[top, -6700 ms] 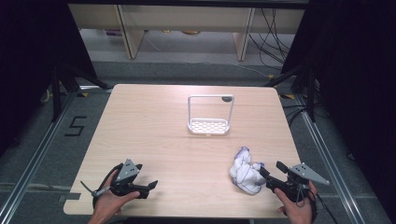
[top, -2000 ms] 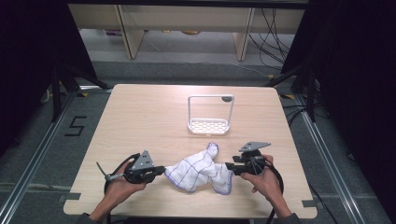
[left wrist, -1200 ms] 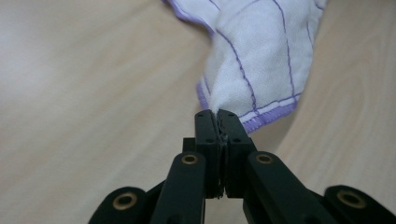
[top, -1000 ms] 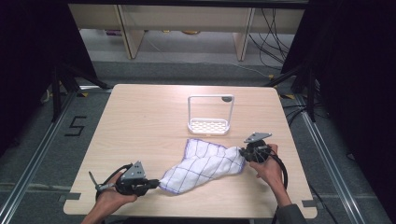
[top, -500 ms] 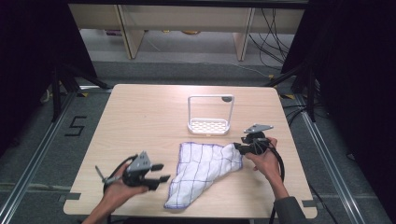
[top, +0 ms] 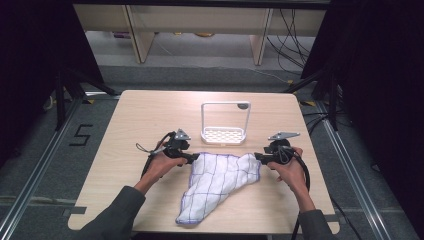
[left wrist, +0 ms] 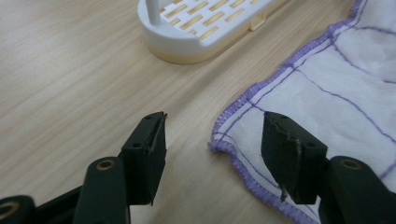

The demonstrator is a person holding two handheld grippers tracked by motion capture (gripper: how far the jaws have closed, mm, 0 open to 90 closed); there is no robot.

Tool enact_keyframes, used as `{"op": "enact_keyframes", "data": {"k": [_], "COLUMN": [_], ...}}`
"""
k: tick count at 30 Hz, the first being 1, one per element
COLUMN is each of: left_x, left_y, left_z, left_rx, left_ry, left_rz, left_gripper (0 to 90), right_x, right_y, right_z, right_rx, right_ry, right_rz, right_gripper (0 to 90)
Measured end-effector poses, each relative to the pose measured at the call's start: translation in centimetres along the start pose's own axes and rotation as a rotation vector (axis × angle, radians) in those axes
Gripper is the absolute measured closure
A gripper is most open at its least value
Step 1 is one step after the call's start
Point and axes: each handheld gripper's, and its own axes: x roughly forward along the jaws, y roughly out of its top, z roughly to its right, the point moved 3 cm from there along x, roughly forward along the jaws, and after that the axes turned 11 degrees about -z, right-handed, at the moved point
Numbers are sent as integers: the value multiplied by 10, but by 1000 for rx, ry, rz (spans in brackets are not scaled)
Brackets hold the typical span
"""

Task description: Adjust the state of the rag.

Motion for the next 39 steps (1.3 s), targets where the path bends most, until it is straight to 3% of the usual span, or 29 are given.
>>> {"op": "enact_keyframes", "data": {"k": [1,3,5,7,11,16,18,20,23,25,27,28,29,36,37,39], "left_x": [2,6,9,9,8,7,8,8,6,1,-9,-15,-20,-58,-64,-77], "left_y": [0,0,0,1,1,1,0,0,-1,-1,1,1,2,5,6,7], "left_z": [1,4,7,7,11,13,12,12,9,8,8,8,8,8,9,11], "left_rx": [12,28,49,61,79,83,70,54,36,29,27,36,43,75,81,85], "left_ry": [5,5,17,22,22,-51,-84,-97,-111,-107,-106,-101,-98,-73,-71,-70], "left_rz": [-8,-25,-36,-35,-39,-49,-42,-34,-21,-2,23,29,36,66,72,88], "left_gripper": [426,447,448,466,532,734,827,860,870,872,873,873,873,874,874,874], "right_x": [4,12,15,20,26,28,31,28,23,18,9,7,0,-30,-35,-48], "right_y": [0,-1,-1,-3,-4,-4,-4,-4,-1,1,1,2,2,8,10,11], "right_z": [0,-7,-7,-10,-10,-11,-11,-13,-15,-16,-17,-18,-18,-29,-29,-34], "right_rx": [-34,-18,-35,-20,-62,-58,-80,-89,-111,-110,-107,-103,-102,-135,-163,-142], "right_ry": [-9,-8,-13,-10,-40,-1,15,28,31,25,27,23,33,44,37,57], "right_rz": [2,-45,-47,-66,-93,-92,-58,-73,-38,10,0,36,9,67,94,115], "right_gripper": [510,513,517,526,542,718,808,856,869,872,873,873,872,873,873,873]}}
